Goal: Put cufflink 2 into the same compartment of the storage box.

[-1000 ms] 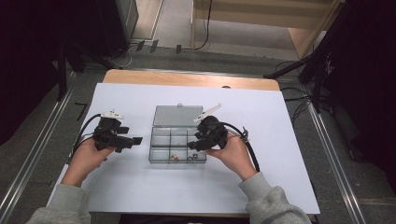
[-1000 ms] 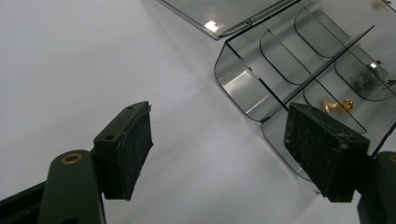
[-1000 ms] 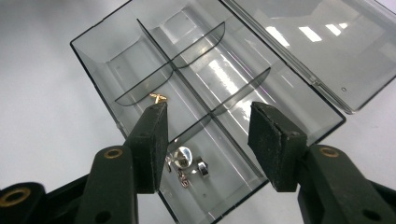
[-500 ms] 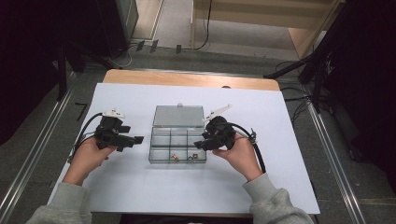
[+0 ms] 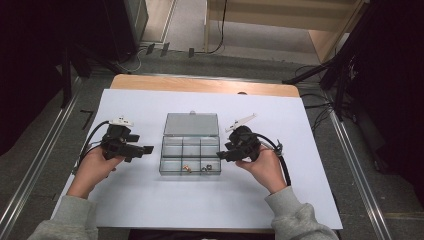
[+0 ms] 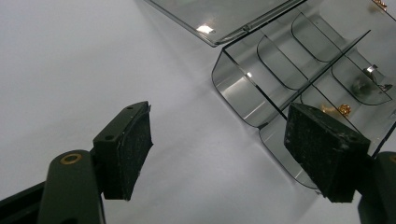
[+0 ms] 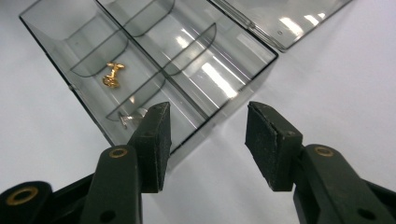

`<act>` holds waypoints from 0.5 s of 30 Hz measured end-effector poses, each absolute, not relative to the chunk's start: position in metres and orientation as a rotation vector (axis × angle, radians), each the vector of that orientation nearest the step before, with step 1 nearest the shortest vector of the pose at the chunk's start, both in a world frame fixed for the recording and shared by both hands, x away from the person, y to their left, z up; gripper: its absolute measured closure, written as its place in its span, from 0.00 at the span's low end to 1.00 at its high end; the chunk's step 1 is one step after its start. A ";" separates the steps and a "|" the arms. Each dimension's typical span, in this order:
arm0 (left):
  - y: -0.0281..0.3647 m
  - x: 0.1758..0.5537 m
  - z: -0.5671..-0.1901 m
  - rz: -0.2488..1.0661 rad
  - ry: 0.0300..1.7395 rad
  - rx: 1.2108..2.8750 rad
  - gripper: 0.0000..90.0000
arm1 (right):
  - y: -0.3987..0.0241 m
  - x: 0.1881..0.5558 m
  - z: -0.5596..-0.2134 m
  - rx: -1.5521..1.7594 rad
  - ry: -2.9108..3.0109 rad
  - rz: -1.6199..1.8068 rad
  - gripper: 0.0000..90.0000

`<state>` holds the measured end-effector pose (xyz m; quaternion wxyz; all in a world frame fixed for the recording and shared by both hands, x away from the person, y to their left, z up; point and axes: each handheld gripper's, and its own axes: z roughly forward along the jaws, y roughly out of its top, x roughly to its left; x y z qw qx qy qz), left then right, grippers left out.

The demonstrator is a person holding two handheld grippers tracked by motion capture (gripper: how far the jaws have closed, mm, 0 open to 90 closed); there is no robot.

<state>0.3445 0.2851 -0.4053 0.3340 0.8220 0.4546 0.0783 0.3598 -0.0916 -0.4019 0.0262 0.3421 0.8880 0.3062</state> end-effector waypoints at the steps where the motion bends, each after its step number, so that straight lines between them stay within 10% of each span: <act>1: 0.285 0.345 -0.405 0.204 1.186 2.147 0.27 | -0.093 0.360 -0.403 1.059 2.741 0.941 0.58; 15: 0.284 0.345 -0.406 0.204 1.185 2.155 0.27 | -0.123 0.368 -0.416 1.157 2.680 0.856 0.63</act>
